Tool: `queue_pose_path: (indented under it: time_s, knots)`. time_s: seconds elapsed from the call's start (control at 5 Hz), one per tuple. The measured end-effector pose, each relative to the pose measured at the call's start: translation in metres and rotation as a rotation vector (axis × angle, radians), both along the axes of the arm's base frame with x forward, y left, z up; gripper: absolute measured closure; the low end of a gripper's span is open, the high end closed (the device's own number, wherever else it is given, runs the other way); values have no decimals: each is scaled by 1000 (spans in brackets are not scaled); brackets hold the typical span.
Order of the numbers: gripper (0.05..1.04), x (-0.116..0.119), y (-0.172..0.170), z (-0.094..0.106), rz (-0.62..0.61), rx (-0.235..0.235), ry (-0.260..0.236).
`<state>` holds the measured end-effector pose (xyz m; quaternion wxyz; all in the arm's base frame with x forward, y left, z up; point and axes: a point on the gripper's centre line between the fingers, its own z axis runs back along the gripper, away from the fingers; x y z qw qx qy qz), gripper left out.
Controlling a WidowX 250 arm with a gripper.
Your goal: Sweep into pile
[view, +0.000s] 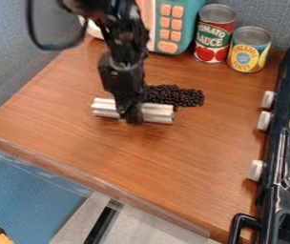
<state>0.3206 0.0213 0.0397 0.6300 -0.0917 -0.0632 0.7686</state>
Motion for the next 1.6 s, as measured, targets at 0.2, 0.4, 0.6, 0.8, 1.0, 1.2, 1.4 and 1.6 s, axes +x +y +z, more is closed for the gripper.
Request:
queue_pose_path:
  time_s: [0.2,0.4,0.6,0.8,1.0,1.2,1.4,1.6]
  knots:
    - [677,-12,5,40,2,-57,-50]
    - [677,-23,8,66,-52,-108,-74]
    - [677,-23,7,81,-278,-102,-16]
    - [677,-9,0,70,-485,-23,70]
    - [677,12,-29,70,-627,86,34]
    - [677,27,-66,79,-695,123,-47]
    - [677,39,-100,74,-756,143,-75]
    - [677,52,-115,64,-813,160,-73]
